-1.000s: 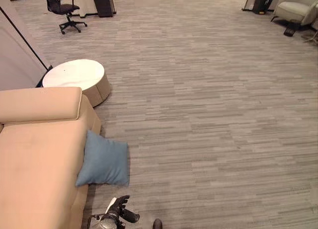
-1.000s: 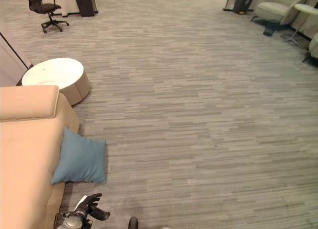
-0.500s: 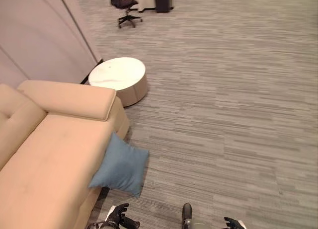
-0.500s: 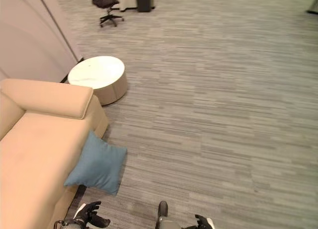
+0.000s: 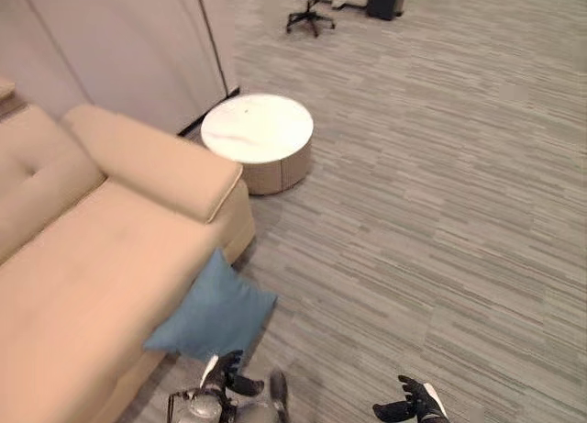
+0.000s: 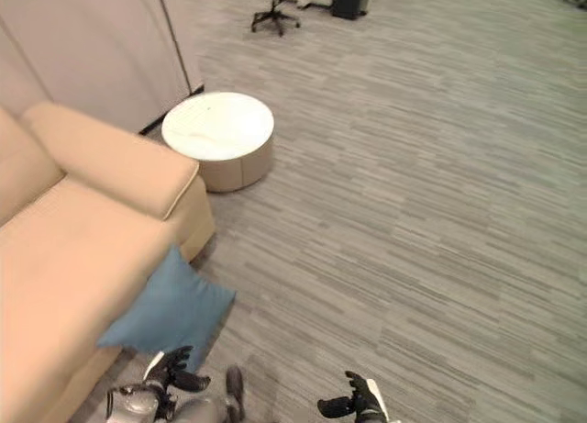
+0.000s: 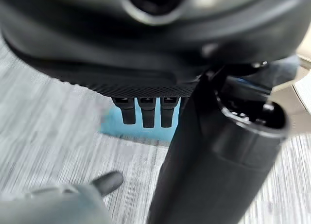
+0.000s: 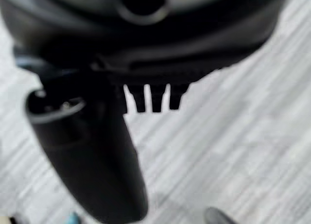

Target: Pick up all the scattered cushions and arrange them neatly on the sofa.

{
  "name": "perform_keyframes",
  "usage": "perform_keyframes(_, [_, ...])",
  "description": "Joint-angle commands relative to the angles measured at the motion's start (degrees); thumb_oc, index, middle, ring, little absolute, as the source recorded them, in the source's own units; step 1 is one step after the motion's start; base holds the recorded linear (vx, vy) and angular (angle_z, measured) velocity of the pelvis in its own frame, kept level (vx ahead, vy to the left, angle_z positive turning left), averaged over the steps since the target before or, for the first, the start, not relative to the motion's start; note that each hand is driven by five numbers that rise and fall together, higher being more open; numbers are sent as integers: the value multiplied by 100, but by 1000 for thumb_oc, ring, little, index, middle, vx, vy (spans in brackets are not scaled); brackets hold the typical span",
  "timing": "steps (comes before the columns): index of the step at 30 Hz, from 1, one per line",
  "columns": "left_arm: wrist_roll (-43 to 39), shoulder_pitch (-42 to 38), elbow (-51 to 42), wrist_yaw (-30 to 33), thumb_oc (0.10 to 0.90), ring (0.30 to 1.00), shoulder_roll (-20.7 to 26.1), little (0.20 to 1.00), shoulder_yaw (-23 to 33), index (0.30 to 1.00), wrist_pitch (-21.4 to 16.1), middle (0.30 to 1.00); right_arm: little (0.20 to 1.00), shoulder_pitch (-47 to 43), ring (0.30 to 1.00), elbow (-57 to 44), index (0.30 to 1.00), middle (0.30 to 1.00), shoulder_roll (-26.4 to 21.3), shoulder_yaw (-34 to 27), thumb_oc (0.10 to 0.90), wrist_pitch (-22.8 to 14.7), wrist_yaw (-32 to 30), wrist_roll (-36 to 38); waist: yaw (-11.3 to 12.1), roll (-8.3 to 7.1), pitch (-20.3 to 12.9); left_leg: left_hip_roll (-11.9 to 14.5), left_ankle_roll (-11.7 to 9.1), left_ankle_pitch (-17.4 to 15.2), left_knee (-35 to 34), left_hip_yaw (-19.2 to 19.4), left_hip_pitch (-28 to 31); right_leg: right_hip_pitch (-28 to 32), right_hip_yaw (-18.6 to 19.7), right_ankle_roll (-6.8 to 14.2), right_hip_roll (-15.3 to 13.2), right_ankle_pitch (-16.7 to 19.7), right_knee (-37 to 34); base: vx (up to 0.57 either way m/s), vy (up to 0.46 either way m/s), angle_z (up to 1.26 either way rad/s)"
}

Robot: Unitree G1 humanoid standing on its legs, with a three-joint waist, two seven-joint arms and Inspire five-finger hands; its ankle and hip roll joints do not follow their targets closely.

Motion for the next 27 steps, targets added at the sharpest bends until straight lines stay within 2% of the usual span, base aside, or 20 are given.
perform_keyframes(1, [160, -95, -13, -23, 800, 900, 271, 900, -67, 900, -91, 900, 900, -370, 900, 122, 900, 900, -314, -177, 800, -272, -53, 266, 312, -201, -13, -40, -183, -636, 349, -524, 121, -684, 366, 466, -1007, 1205, 1174, 96, 38, 134])
perform_keyframes(3, [176, -102, -7, -14, 800, 900, 300, 900, -89, 900, -105, 900, 900, -413, 900, 145, 900, 900, -313, -197, 800, -307, -26, 395, 276, -141, -4, -55, -192, -632, 237, -802, 287, -973, 537, 373, -919, 1109, 1297, 130, 2, 130])
perform_keyframes(5, [183, -119, 14, -29, 800, 900, 292, 900, -124, 900, -135, 900, 900, -456, 900, 134, 900, 900, -346, -194, 800, -333, 6, 455, 208, -107, 1, -66, -246, -592, 131, -1031, 372, -1068, 651, 306, -827, 1018, 853, 147, -92, 117])
perform_keyframes(6, [206, -163, 97, -31, 800, 900, 285, 900, -163, 900, -165, 900, 900, -526, 900, 134, 900, 900, -349, -176, 800, -382, 3, 577, 114, -124, 40, -127, -299, -583, 58, -1338, 465, -1255, 1030, 256, -576, 956, 260, 186, -134, 121])
perform_keyframes(7, [223, -172, 119, -38, 800, 900, 282, 900, -179, 900, -162, 900, 900, -538, 900, 122, 900, 900, -341, -163, 800, -383, 14, 635, 56, -143, 52, -183, -317, -559, 43, -1531, 500, -1378, 1357, 263, -383, 1017, 22, 141, -106, 119])
perform_keyframes(8, [223, -174, 119, -38, 800, 900, 282, 900, -178, 900, -162, 900, 900, -540, 900, 123, 900, 900, -341, -163, 800, -383, 14, 635, 53, -141, 37, -179, -318, -549, 40, -1534, 481, -1388, 1353, 263, -379, 1037, 1, 100, -73, 75])
perform_keyframes(10, [250, -222, 181, -51, 800, 900, 267, 900, -214, 900, -182, 900, 900, -521, 900, 108, 900, 900, -341, -135, 800, -404, 27, 730, -56, -218, 73, -355, -362, -478, -28, -2054, 541, -1519, 2139, 309, -5, 1210, -521, 102, -117, 87])
perform_keyframes(11, [278, -245, 234, -70, 800, 900, 252, 900, -255, 900, -196, 900, 900, -462, 900, 109, 900, 900, -370, -126, 800, -398, 39, 758, -62, -290, 84, -480, -410, -452, -64, -2413, 569, -1427, 2320, 273, 89, 1303, -776, 72, -118, 94])
perform_keyframes(14, [283, -220, 351, -76, 800, 900, 208, 900, -244, 900, -214, 900, 900, -444, 900, 133, 900, 900, -397, -107, 800, -413, 48, 700, -58, -333, 6, -499, -485, -469, -73, -2559, 544, -1188, 2077, 221, -70, 1381, -1144, 70, -141, 187])
perform_keyframes(16, [251, -219, 336, -74, 800, 900, 197, 900, -232, 900, -220, 900, 900, -434, 900, 154, 900, 900, -404, -102, 800, -451, 66, 741, -23, -347, -20, -477, -606, -420, 15, -2611, 435, -1042, 2003, 151, -58, 1404, -1350, 18, -188, 85])
perform_keyframes(17, [197, -203, 307, -88, 800, 900, 185, 900, -214, 900, -221, 900, 900, -452, 900, 171, 900, 900, -419, -116, 800, -476, 72, 758, 10, -367, -17, -461, -689, -417, 126, -2600, 290, -879, 1743, 131, -121, 1433, -1565, -20, -191, 75])
perform_keyframes(20, [165, -209, 303, -88, 800, 900, 164, 900, -205, 900, -212, 900, 900, -480, 900, 158, 900, 900, -444, -124, 800, -487, 60, 781, -6, -386, 34, -452, -737, -462, 349, -2520, 111, -769, 1566, 100, -163, 1421, -1660, -47, -91, 72])
perform_keyframes(21, [154, -205, 304, -98, 800, 900, 145, 900, -199, 900, -205, 900, 900, -477, 900, 151, 900, 900, -455, -153, 800, -489, 55, 803, -24, -393, 66, -424, -757, -487, 475, -2366, 19, -707, 1429, 99, -208, 1414, -1724, -85, -21, 82])
perform_keyframes(22, [123, -226, 268, -60, 800, 900, 125, 900, -213, 900, -203, 900, 900, -480, 900, 150, 900, 900, -482, -199, 800, -466, 20, 835, -100, -401, 140, -117, -805, -503, 580, -1507, -152, -604, 1124, 98, -316, 1360, -1795, -88, -20, 35])
perform_keyframes(23, [123, -228, 269, -60, 800, 900, 126, 900, -213, 900, -203, 900, 900, -482, 900, 150, 900, 900, -481, -200, 800, -466, 20, 835, -108, -405, 125, -123, -804, -486, 573, -1513, -173, -624, 1118, 99, -321, 1367, -1795, -88, -22, 97])
perform_keyframes(24, [155, -259, 225, -62, 800, 900, 133, 900, -225, 900, -193, 900, 900, -463, 900, 168, 900, 900, -453, -245, 800, -442, 6, 901, -169, -408, 131, 205, -787, -440, 549, -732, -283, -549, 817, 112, -383, 1331, -1842, -19, -24, 111])
perform_keyframes(26, [181, -288, 221, -58, 800, 900, 152, 900, -228, 900, -189, 900, 900, -425, 900, 174, 900, 900, -423, -310, 800, -435, 1, 956, -224, -428, 116, 393, -804, -386, 564, -199, -385, -477, 514, 116, -442, 1291, -1863, -5, -23, 101])
perform_keyframes(27, [181, -288, 221, -58, 800, 900, 153, 900, -228, 900, -188, 900, 900, -426, 900, 175, 900, 900, -422, -310, 800, -436, 1, 956, -230, -429, 111, 393, -805, -388, 572, -204, -396, -481, 507, 116, -441, 1290, -1864, 2, 1, 83])
